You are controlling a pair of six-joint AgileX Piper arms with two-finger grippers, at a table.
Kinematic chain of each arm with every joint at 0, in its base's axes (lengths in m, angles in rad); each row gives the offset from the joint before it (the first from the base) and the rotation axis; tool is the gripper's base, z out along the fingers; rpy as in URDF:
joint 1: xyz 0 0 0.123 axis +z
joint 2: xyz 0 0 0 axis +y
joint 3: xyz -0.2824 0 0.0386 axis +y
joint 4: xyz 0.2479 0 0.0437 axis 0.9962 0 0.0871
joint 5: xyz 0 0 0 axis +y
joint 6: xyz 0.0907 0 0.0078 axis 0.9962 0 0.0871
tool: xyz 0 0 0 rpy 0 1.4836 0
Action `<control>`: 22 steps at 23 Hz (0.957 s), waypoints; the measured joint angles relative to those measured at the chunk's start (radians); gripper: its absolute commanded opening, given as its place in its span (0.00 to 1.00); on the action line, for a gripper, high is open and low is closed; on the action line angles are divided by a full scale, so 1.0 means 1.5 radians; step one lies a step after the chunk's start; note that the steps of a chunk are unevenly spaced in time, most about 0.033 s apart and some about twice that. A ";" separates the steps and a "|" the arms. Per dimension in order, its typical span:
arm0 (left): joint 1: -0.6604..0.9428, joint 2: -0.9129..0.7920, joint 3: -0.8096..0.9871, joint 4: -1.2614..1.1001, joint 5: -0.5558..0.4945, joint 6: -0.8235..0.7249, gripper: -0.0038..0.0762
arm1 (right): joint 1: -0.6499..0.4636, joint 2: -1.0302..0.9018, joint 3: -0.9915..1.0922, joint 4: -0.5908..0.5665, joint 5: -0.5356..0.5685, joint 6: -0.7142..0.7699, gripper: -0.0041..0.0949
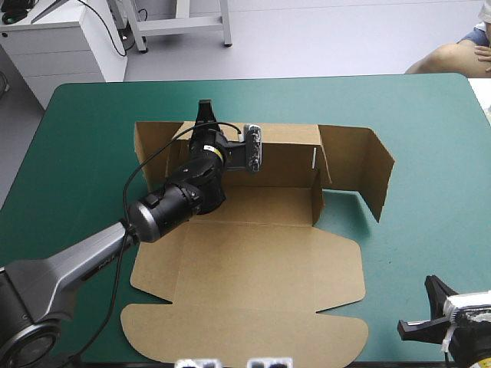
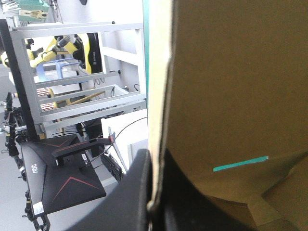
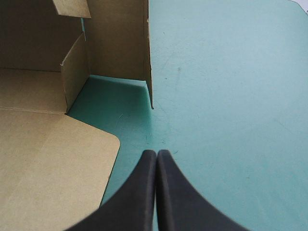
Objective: Fold the box
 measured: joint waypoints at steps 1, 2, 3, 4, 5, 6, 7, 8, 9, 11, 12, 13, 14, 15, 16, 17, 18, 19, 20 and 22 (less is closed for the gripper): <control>-0.013 -0.014 0.030 0.036 -0.001 -0.048 0.04 | 0.000 0.000 0.000 0.000 0.000 0.000 0.02; -0.021 -0.021 0.044 0.058 -0.001 -0.069 0.04 | 0.000 0.000 0.000 0.000 0.000 0.000 0.02; -0.035 -0.028 0.066 0.102 0.004 -0.106 0.04 | 0.000 0.000 0.000 0.000 0.000 0.000 0.02; -0.047 -0.031 0.083 0.144 0.011 -0.143 0.04 | 0.000 0.000 0.000 0.000 0.000 0.000 0.02; -0.057 -0.031 0.098 0.178 0.018 -0.172 0.04 | 0.000 0.000 0.000 0.000 0.000 0.000 0.02; -0.067 -0.031 0.118 0.221 0.026 -0.211 0.04 | 0.000 0.000 0.000 0.000 0.000 0.000 0.02; -0.071 -0.031 0.134 0.254 0.030 -0.243 0.04 | 0.000 0.000 0.000 0.000 0.000 0.000 0.02; -0.073 -0.031 0.151 0.283 0.033 -0.270 0.04 | 0.000 0.000 0.000 0.000 0.000 0.000 0.02; -0.074 -0.032 0.162 0.300 0.034 -0.291 0.04 | 0.000 0.001 0.000 0.000 0.000 0.005 0.02; -0.074 -0.032 0.176 0.314 0.034 -0.310 0.04 | 0.000 0.024 0.000 -0.001 0.000 0.064 0.02; -0.074 -0.032 0.177 0.316 0.034 -0.314 0.04 | 0.000 0.053 0.000 -0.002 -0.004 0.095 0.02; -0.074 -0.032 0.177 0.317 0.034 -0.315 0.04 | 0.000 0.076 -0.002 -0.003 -0.012 0.109 0.02; -0.074 -0.032 0.177 0.319 0.034 -0.317 0.04 | 0.000 0.103 -0.007 -0.003 -0.022 0.118 0.02; -0.074 -0.032 0.177 0.319 0.034 -0.317 0.04 | 0.000 0.132 -0.014 -0.003 -0.031 0.122 0.02; -0.074 -0.032 0.177 0.318 0.034 -0.317 0.04 | 0.000 0.156 -0.025 -0.003 -0.041 0.126 0.02; -0.074 -0.032 0.177 0.316 0.034 -0.317 0.04 | 0.000 0.196 -0.047 -0.003 -0.049 0.130 0.02; -0.074 -0.032 0.177 0.315 0.034 -0.317 0.04 | 0.000 0.223 -0.066 -0.003 -0.055 0.130 0.02; -0.074 -0.032 0.177 0.313 0.034 -0.317 0.04 | 0.000 0.259 -0.093 -0.002 -0.061 0.132 0.02; -0.074 -0.032 0.177 0.312 0.034 -0.317 0.04 | 0.000 0.297 -0.124 -0.002 -0.066 0.131 0.02; -0.074 -0.032 0.177 0.313 0.034 -0.317 0.04 | 0.000 0.367 -0.193 -0.003 -0.073 0.118 0.02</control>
